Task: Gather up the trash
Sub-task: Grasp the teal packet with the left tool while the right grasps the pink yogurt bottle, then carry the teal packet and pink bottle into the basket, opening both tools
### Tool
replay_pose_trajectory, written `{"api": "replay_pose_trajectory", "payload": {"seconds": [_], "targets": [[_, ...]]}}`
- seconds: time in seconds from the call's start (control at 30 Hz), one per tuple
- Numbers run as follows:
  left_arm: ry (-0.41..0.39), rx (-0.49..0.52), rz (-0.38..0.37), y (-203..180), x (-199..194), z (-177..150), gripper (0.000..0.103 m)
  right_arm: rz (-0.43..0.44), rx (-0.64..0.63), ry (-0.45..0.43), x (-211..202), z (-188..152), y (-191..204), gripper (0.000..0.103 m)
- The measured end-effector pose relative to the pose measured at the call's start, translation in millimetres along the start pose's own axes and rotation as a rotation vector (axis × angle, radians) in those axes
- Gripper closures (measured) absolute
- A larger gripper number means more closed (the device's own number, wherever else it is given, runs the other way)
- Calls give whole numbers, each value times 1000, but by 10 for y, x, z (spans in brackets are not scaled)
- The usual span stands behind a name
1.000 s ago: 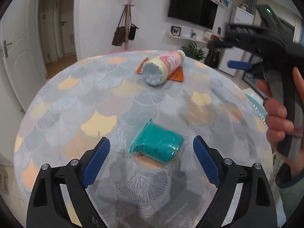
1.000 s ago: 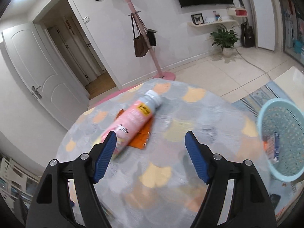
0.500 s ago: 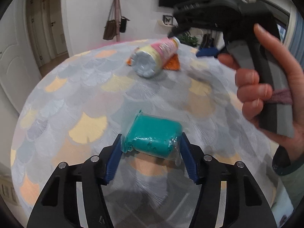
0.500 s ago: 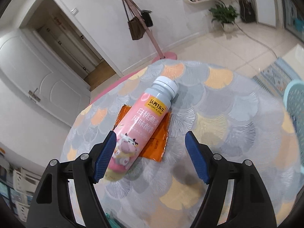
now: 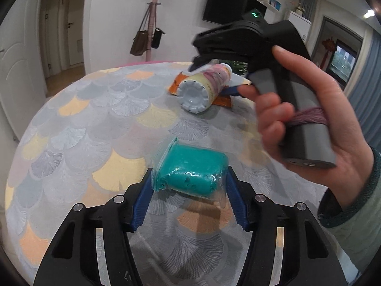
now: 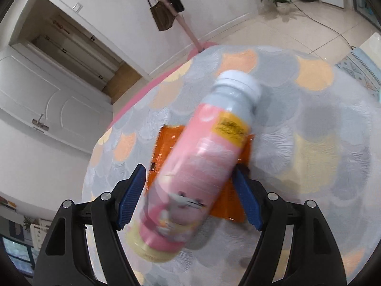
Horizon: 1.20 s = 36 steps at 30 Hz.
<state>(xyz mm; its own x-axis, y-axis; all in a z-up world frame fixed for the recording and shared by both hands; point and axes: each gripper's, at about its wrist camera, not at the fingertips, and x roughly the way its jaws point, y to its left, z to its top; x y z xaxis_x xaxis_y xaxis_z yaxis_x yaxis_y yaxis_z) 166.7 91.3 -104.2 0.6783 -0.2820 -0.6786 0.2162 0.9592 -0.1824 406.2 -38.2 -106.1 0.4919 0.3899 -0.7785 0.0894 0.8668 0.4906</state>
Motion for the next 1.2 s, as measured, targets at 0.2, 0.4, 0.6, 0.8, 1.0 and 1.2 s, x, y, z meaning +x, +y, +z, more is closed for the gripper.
{"api": "replay_pose_trajectory", "payload": {"seconds": [0.2,0.4,0.6,0.8,1.0,1.2], "targets": [[3,-9,-16,6,6,3,47,-37,-85,5,-10,-42,73,50],[11,-4,4,12,26,23,47,-36,-155,-28,-301,-164,-44,56],[-5,23,27,-74,-15,27,48,-15,-180,-88,-741,-284,-239,56],[-36,18,-28,-213,-111,151,48,-26,-188,-170,-1211,-344,-500,56],[-79,99,-82,-620,-207,402,48,47,-125,-155,-1500,-312,-937,56],[-93,167,-149,-1068,-118,625,48,49,-63,-228,-1906,-294,-1446,56]]}}
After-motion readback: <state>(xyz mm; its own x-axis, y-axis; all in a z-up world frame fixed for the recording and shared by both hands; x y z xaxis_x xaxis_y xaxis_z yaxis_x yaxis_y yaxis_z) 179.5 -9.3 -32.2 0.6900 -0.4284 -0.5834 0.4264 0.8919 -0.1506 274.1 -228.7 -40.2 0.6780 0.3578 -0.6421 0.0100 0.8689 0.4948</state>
